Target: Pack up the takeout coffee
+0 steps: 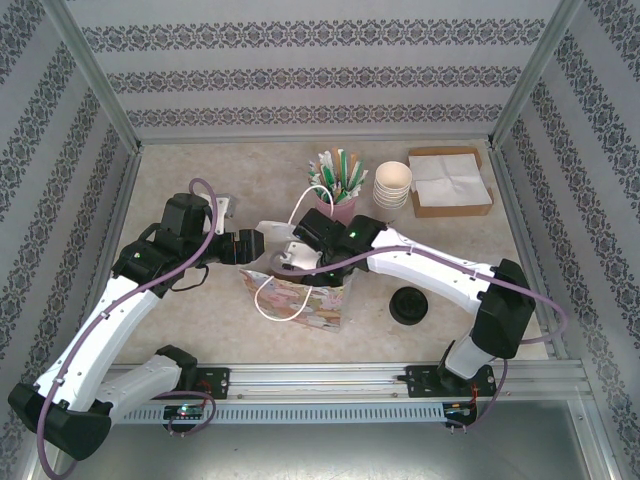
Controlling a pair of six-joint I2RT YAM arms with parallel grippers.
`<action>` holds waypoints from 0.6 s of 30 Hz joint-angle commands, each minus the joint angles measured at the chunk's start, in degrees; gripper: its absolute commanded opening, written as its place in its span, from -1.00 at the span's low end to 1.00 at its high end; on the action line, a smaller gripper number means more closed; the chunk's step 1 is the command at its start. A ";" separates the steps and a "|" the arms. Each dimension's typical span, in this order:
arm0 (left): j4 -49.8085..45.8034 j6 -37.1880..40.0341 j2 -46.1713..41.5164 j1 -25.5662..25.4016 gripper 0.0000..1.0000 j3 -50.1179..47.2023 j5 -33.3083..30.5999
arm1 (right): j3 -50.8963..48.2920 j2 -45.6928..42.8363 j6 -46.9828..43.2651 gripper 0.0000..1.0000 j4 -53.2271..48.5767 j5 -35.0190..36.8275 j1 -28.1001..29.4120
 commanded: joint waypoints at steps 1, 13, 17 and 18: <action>-2.14 -0.55 -0.01 -0.65 0.60 0.32 -1.29 | -2.65 3.36 0.37 0.13 -4.50 2.65 0.59; -2.50 -0.67 0.22 -0.70 0.55 0.32 -2.01 | -5.01 6.29 -0.04 0.13 -6.78 7.15 2.13; -2.48 -0.72 0.48 -0.64 0.52 0.21 -2.04 | -6.61 4.22 0.83 0.13 -3.30 3.18 2.13; -2.50 -0.68 0.44 -0.65 0.52 0.22 -1.98 | -7.09 3.62 1.18 0.13 -2.21 2.40 2.08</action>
